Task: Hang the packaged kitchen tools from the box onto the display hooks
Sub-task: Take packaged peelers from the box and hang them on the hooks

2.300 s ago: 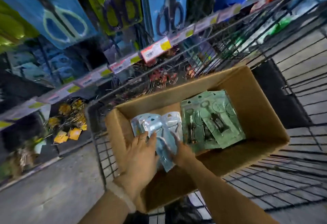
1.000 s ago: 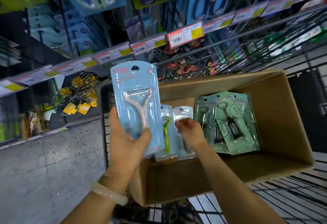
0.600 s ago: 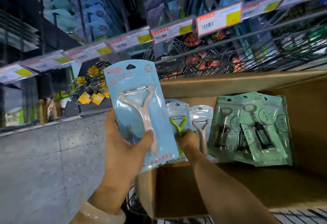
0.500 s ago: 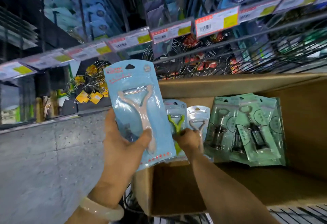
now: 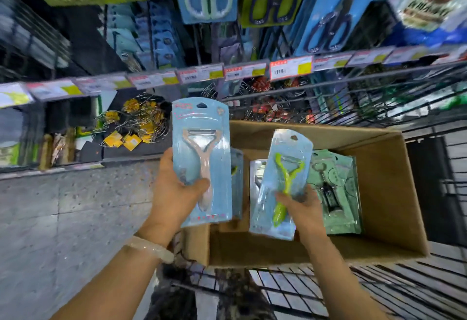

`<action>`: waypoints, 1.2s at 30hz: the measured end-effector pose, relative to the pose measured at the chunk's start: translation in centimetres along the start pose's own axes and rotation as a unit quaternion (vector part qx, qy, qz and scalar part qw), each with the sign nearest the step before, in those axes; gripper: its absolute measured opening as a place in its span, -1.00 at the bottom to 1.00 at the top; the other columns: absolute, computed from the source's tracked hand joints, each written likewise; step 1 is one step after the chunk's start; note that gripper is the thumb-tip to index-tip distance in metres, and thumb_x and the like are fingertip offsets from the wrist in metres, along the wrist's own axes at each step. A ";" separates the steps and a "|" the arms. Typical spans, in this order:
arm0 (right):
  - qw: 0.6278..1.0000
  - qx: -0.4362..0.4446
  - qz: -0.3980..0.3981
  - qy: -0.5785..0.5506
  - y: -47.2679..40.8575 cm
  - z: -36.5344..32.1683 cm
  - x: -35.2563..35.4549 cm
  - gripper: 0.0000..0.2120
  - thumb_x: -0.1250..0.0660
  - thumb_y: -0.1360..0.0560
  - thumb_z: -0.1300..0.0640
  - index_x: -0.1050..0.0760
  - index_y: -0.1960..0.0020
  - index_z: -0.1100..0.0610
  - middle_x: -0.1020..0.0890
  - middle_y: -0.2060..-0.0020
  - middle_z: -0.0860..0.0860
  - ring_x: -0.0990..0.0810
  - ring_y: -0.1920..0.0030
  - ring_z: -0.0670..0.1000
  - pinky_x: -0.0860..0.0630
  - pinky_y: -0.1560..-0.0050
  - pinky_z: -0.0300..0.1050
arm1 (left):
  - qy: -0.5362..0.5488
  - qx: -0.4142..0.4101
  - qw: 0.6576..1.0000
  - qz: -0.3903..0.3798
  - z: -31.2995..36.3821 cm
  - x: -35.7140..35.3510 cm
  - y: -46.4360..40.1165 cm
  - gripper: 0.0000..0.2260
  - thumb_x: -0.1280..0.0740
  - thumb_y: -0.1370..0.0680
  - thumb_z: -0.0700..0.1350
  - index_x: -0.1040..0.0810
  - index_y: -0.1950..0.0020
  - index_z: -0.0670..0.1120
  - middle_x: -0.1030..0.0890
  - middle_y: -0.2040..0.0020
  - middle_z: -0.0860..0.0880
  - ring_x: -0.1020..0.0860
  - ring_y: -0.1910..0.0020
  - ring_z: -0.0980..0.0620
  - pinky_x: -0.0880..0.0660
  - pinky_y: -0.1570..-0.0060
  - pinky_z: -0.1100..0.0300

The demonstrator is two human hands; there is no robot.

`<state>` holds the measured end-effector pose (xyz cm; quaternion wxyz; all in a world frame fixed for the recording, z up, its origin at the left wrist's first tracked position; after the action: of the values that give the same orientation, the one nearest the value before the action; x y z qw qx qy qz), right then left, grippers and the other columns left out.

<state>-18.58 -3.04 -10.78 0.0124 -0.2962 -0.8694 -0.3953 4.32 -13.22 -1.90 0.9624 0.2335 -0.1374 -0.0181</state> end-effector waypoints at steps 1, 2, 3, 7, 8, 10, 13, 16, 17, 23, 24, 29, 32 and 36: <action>0.999 0.024 -0.013 0.016 1.4 -1.2 0.0 -0.53 -0.54 -0.33 0.24 -0.46 -0.18 0.19 -0.63 0.03 0.07 -0.63 0.07 0.03 -0.61 0.03 -0.01 | 0.006 -0.002 1.000 -0.003 0.0 0.5 0.4 -0.46 -0.41 -0.35 -0.46 -0.37 -0.17 -0.01 -0.57 0.00 -0.03 -0.58 0.04 0.02 -0.53 0.16 0.29; 0.997 0.057 -0.027 0.036 2.8 -2.4 -0.5 -0.49 -0.55 -0.33 0.16 -0.44 -0.20 0.19 -0.62 0.03 0.06 -0.61 0.07 0.01 -0.60 0.11 -0.10 | 0.013 -0.002 1.000 -0.007 0.2 1.1 0.9 -0.47 -0.37 -0.37 -0.49 -0.35 -0.14 0.03 -0.55 0.04 0.04 -0.56 0.10 0.11 -0.50 0.26 0.41; 0.993 0.088 -0.041 0.060 4.2 -3.5 -1.0 -0.45 -0.55 -0.32 0.08 -0.42 -0.22 0.18 -0.60 0.04 0.03 -0.60 0.08 -0.03 -0.57 0.16 -0.19 | 0.020 0.000 1.000 -0.013 0.6 1.7 1.6 -0.46 -0.35 -0.39 -0.50 -0.33 -0.14 0.05 -0.53 0.07 0.09 -0.53 0.13 0.19 -0.45 0.33 0.49; 0.979 0.177 -0.089 0.055 9.5 -7.3 -5.2 -0.58 -0.54 -0.33 0.24 -0.45 -0.11 0.07 -0.61 0.15 -0.09 -0.60 0.26 -0.26 -0.48 0.32 -0.42 | 0.051 -0.022 0.998 -0.012 0.9 5.8 3.8 -0.45 -0.42 -0.38 -0.45 -0.34 -0.20 0.01 -0.54 0.07 0.07 -0.54 0.17 0.22 -0.45 0.34 0.47; 0.975 0.199 -0.092 0.046 10.9 -7.8 -6.5 -0.58 -0.53 -0.32 0.29 -0.46 -0.07 0.05 -0.64 0.13 -0.06 -0.63 0.23 -0.22 -0.50 0.30 -0.40 | 0.060 -0.028 0.998 -0.012 0.8 7.2 4.4 -0.43 -0.45 -0.37 -0.42 -0.34 -0.23 0.00 -0.55 0.06 0.07 -0.56 0.14 0.20 -0.48 0.29 0.40; 0.968 0.233 -0.086 0.040 13.7 -8.5 -9.3 -0.55 -0.55 -0.29 0.31 -0.45 -0.05 0.03 -0.64 0.11 -0.05 -0.63 0.19 -0.18 -0.51 0.26 -0.41 | 0.079 -0.039 0.996 -0.007 0.6 10.5 5.6 -0.37 -0.49 -0.36 -0.38 -0.33 -0.30 0.00 -0.55 0.01 0.12 -0.56 0.08 0.22 -0.49 0.21 0.32; 0.956 0.275 -0.090 0.051 18.7 -8.7 -13.8 -0.50 -0.54 -0.31 0.28 -0.37 -0.09 -0.01 -0.57 0.11 -0.16 -0.59 0.17 -0.21 -0.45 0.22 -0.48 | 0.106 -0.071 0.991 0.035 0.2 16.4 7.6 -0.37 -0.50 -0.34 -0.40 -0.34 -0.25 0.04 -0.52 -0.01 0.17 -0.55 0.05 0.29 -0.49 0.24 0.45; 0.935 0.328 -0.102 0.094 23.7 -8.5 -19.0 -0.34 -0.58 -0.28 0.16 -0.33 -0.27 0.03 -0.56 -0.10 -0.07 -0.54 -0.10 -0.04 -0.44 -0.05 -0.28 | 0.144 -0.089 0.982 0.087 -0.8 22.9 9.7 -0.39 -0.50 -0.33 -0.41 -0.36 -0.24 -0.02 -0.54 0.00 0.12 -0.58 0.06 0.26 -0.45 0.31 0.51; 0.928 0.341 -0.115 0.101 25.4 -8.6 -20.7 -0.28 -0.58 -0.28 0.15 -0.29 -0.33 0.01 -0.52 -0.14 -0.11 -0.50 -0.13 -0.07 -0.40 -0.07 -0.29 | 0.154 -0.094 0.979 0.099 -1.1 25.1 10.4 -0.41 -0.49 -0.33 -0.42 -0.36 -0.23 -0.02 -0.54 0.01 0.11 -0.58 0.14 0.35 -0.45 0.34 0.51; 0.873 0.420 -0.199 0.144 35.5 -8.6 -31.4 -0.22 -0.58 -0.28 0.12 -0.21 -0.33 -0.13 -0.45 -0.15 -0.20 -0.44 -0.19 -0.11 -0.33 -0.09 -0.33 | 0.201 -0.129 0.950 0.203 -2.7 38.8 14.4 -0.45 -0.44 -0.34 -0.50 -0.36 -0.14 -0.04 -0.54 0.09 0.09 -0.56 0.33 0.42 -0.44 0.43 0.49; 0.863 0.435 -0.214 0.145 37.1 -8.8 -33.0 -0.25 -0.57 -0.28 0.14 -0.19 -0.26 -0.19 -0.43 -0.08 -0.26 -0.43 -0.14 -0.14 -0.30 -0.01 -0.40 | 0.207 -0.132 0.943 0.223 -2.9 40.8 15.0 -0.46 -0.43 -0.35 -0.51 -0.35 -0.13 -0.04 -0.53 0.11 0.10 -0.55 0.35 0.42 -0.43 0.44 0.49; 0.813 0.488 -0.268 0.171 43.3 -10.4 -40.1 -0.10 -0.57 -0.29 0.08 -0.15 -0.47 0.02 -0.35 -0.25 -0.20 -0.36 -0.33 -0.08 -0.29 -0.28 -0.24 | 0.205 -0.169 0.917 0.298 -3.0 49.5 17.0 -0.48 -0.44 -0.35 -0.49 -0.40 -0.03 0.06 -0.53 0.09 0.12 -0.56 0.30 0.41 -0.47 0.35 0.48; 0.792 0.505 -0.296 0.173 45.9 -11.8 -43.7 -0.03 -0.56 -0.27 -0.04 -0.07 -0.51 -0.02 -0.29 -0.38 -0.17 -0.31 -0.40 -0.03 -0.29 -0.40 -0.03 | 0.206 -0.175 0.906 0.325 -3.2 53.8 17.1 -0.47 -0.54 -0.30 -0.36 -0.44 -0.13 0.03 -0.60 0.01 0.06 -0.62 0.09 0.24 -0.55 0.09 0.29; 0.774 0.521 -0.321 0.163 48.7 -13.8 -48.2 0.00 -0.51 -0.28 -0.13 0.00 -0.52 -0.06 -0.20 -0.47 -0.13 -0.23 -0.45 -0.03 -0.25 -0.43 0.02 | 0.213 -0.193 0.892 0.348 -2.3 58.9 16.4 -0.40 -0.53 -0.32 -0.32 -0.41 -0.27 0.01 -0.61 -0.08 0.05 -0.62 -0.03 0.07 -0.56 -0.01 0.09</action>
<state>43.79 -12.00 19.51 0.1784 0.1204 -0.9720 0.0947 61.14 -3.40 18.67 0.9395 -0.0214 0.0043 0.3419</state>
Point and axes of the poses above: each hand's wrist, its own y-axis away from the middle knuckle, its own x-axis out of the back of the hand, z = x × y, the point moved 2 cm from there along -y, towards the middle knuckle
